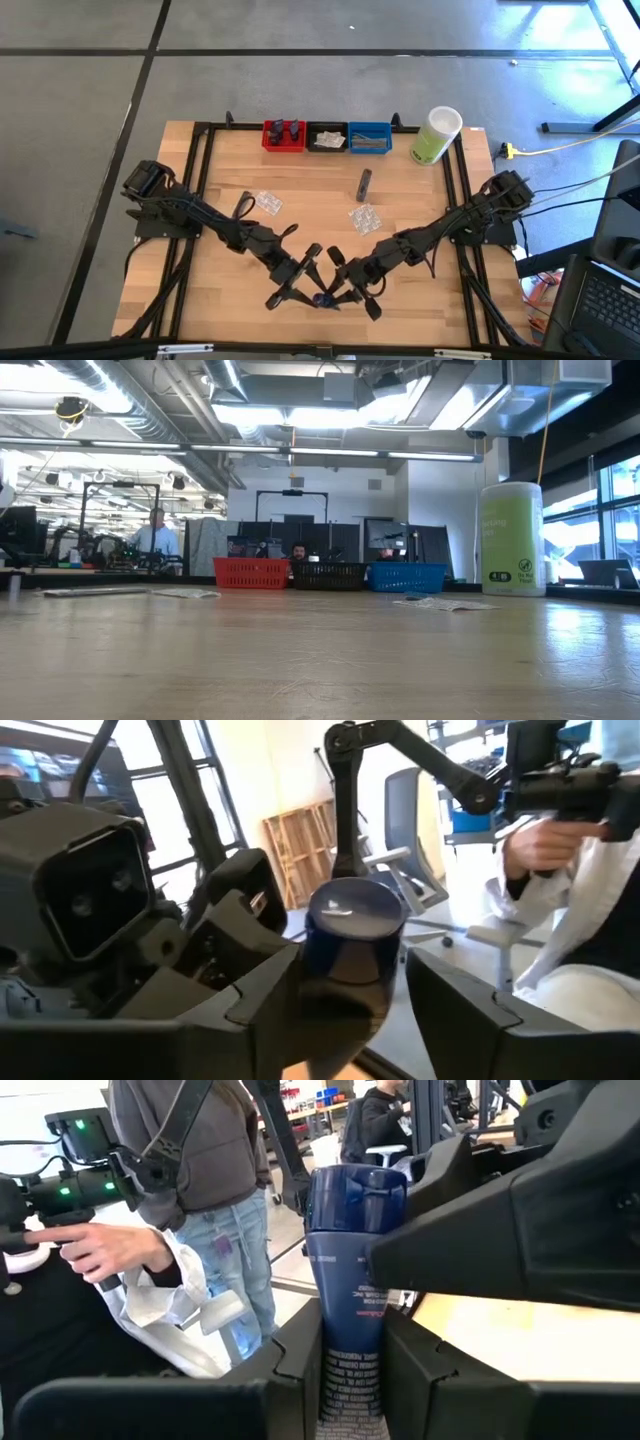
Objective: Pick & Place Travel size toiletries
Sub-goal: Put the blue shave cream into the red bin
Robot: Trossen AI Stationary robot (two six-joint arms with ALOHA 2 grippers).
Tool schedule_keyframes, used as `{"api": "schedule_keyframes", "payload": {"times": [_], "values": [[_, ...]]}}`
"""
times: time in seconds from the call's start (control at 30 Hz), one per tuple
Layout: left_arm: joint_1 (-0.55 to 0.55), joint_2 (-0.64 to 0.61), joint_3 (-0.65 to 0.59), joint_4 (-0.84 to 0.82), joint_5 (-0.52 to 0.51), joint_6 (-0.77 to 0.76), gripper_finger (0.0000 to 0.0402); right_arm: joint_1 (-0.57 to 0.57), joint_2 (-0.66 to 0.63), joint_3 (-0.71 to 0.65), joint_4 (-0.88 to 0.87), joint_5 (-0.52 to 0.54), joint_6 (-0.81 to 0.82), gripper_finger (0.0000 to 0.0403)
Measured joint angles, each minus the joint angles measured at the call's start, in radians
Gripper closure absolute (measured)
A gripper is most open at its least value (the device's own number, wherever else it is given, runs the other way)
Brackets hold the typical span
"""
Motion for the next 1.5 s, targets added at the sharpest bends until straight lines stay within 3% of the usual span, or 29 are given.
{"api": "schedule_keyframes", "payload": {"times": [0.2,0.43,1.07,1.5], "values": [[-0.001,0.000,0.000,0.004,-0.010,0.003,0.0176,-0.001,0.000,0.000,-0.004,-0.003,0.000,0.0323],[-0.001,0.000,0.000,0.015,-0.013,0.005,0.0168,-0.021,0.000,0.000,-0.005,0.000,0.000,0.0323],[0.006,0.000,0.001,-0.008,-0.017,0.007,0.0200,-0.025,0.001,0.000,0.029,-0.031,-0.023,0.0323],[0.009,0.000,0.001,-0.010,-0.017,0.008,0.0253,-0.025,0.001,0.000,0.027,-0.030,-0.023,0.0323]]}}
